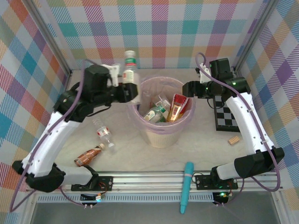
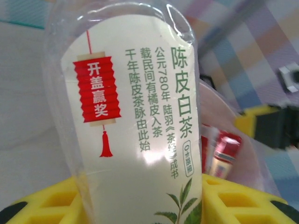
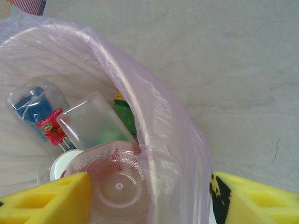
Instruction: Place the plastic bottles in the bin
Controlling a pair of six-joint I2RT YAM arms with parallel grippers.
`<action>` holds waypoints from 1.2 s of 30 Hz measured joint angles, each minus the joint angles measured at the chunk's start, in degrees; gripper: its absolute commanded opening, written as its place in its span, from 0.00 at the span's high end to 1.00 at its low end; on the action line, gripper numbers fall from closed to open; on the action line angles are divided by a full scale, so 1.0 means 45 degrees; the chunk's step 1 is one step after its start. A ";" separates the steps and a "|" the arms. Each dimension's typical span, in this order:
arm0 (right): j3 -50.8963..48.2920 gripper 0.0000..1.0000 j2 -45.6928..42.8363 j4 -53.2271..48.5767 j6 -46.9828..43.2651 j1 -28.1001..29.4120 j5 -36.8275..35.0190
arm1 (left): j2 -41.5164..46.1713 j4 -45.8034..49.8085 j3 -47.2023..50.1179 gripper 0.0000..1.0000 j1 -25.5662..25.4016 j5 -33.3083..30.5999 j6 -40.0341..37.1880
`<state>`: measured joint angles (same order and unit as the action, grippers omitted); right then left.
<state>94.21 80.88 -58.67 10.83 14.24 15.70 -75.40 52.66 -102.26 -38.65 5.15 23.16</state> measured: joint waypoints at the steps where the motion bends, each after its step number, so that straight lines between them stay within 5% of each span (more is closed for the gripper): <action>1: -0.0019 0.32 -0.0005 0.0000 0.0039 0.0000 0.0000 | -0.0486 0.0044 -0.0340 0.62 -0.0403 0.0092 -0.0141; 12: 0.0073 0.31 -0.0131 -0.0097 0.0058 0.0000 -0.0117 | -0.4022 0.2011 -0.2210 0.59 -0.2613 -0.0170 -0.0874; 17: 0.0801 0.31 -0.0131 -0.0301 0.0000 -0.0010 -0.0185 | -0.3920 0.2550 -0.1996 0.29 -0.2633 -0.0495 -0.0879; 21: 0.1389 0.31 -0.0131 -0.0311 -0.0044 -0.0010 -0.0073 | -0.3706 0.2594 -0.1870 0.20 -0.2633 -0.0534 -0.1015; 36: 0.1588 0.30 -0.0136 -0.0311 -0.0034 -0.0010 0.0486 | -0.3628 0.1972 -0.2263 0.47 -0.2637 -0.2531 -0.1501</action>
<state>101.36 80.27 -60.07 10.68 14.20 17.89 -91.72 61.54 -112.44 -50.52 -6.24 16.40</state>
